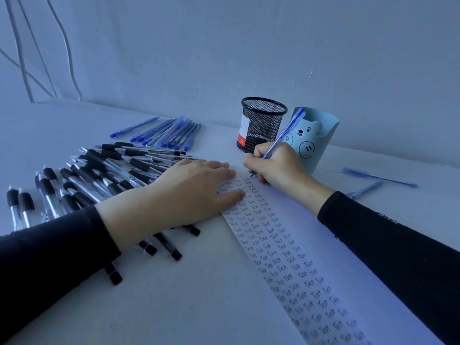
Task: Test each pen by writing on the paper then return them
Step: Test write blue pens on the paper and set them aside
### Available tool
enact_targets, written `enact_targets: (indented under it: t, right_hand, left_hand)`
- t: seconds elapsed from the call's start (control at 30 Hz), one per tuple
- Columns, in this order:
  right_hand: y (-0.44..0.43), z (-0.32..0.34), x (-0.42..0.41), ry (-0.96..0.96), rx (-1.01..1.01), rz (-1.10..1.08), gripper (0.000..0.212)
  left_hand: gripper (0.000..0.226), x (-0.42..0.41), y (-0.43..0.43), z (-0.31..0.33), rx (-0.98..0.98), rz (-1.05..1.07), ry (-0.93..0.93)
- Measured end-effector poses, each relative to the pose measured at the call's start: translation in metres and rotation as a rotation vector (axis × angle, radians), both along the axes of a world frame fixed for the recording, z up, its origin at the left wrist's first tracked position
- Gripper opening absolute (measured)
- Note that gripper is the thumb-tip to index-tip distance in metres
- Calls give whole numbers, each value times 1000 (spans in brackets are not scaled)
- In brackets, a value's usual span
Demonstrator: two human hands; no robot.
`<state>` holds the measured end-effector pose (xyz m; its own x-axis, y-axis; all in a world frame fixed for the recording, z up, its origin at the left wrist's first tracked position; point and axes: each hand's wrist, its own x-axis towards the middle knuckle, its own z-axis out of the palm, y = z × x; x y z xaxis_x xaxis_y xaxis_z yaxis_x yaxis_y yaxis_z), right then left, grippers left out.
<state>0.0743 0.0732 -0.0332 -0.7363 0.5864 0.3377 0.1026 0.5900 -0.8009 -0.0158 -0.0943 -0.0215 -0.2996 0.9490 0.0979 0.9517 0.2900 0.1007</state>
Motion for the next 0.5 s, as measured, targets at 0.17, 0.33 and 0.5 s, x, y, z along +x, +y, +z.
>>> enact_targets:
  t: [0.17, 0.33, 0.5]
  right_hand:
    - [1, 0, 1, 19, -40, -14, 46]
    - [-2, 2, 2, -14, -10, -7, 49]
    - [0, 1, 2, -3, -17, -20, 50]
  left_hand:
    - [61, 0, 0, 0, -4, 0, -4]
    - [61, 0, 0, 0, -8, 1, -3]
    - [62, 0, 0, 1, -18, 1, -2]
